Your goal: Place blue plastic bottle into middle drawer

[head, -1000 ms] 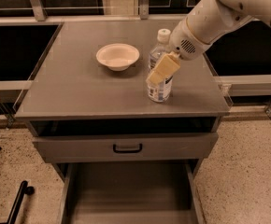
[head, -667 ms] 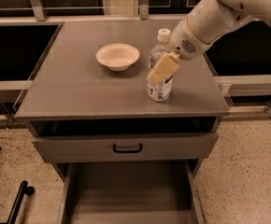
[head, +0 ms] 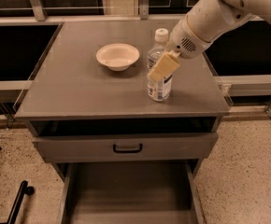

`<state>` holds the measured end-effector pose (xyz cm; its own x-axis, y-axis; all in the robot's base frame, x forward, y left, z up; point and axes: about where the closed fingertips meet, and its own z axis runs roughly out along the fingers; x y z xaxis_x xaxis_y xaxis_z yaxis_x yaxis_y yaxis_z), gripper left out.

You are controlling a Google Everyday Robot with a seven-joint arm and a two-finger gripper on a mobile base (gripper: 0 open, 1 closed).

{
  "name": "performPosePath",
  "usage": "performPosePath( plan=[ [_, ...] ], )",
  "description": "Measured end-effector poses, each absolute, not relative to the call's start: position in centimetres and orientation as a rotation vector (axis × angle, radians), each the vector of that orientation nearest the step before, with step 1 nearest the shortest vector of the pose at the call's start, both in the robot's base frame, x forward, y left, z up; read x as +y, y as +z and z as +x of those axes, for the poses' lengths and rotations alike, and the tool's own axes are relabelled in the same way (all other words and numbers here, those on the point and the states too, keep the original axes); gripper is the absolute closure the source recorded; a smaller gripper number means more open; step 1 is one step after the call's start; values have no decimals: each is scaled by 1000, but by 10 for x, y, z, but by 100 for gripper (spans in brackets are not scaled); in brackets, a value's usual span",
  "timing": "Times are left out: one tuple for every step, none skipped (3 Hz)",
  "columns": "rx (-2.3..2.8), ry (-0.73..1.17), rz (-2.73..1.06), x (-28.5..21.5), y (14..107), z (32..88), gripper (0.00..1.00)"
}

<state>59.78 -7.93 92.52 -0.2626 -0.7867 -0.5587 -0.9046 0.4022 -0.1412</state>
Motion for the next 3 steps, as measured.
performPosePath(
  plan=[
    [2073, 285, -1457, -83, 941, 594, 100],
    [2036, 288, -1462, -91, 961, 590, 100],
    [1999, 306, -1464, -98, 975, 588, 100]
  ],
)
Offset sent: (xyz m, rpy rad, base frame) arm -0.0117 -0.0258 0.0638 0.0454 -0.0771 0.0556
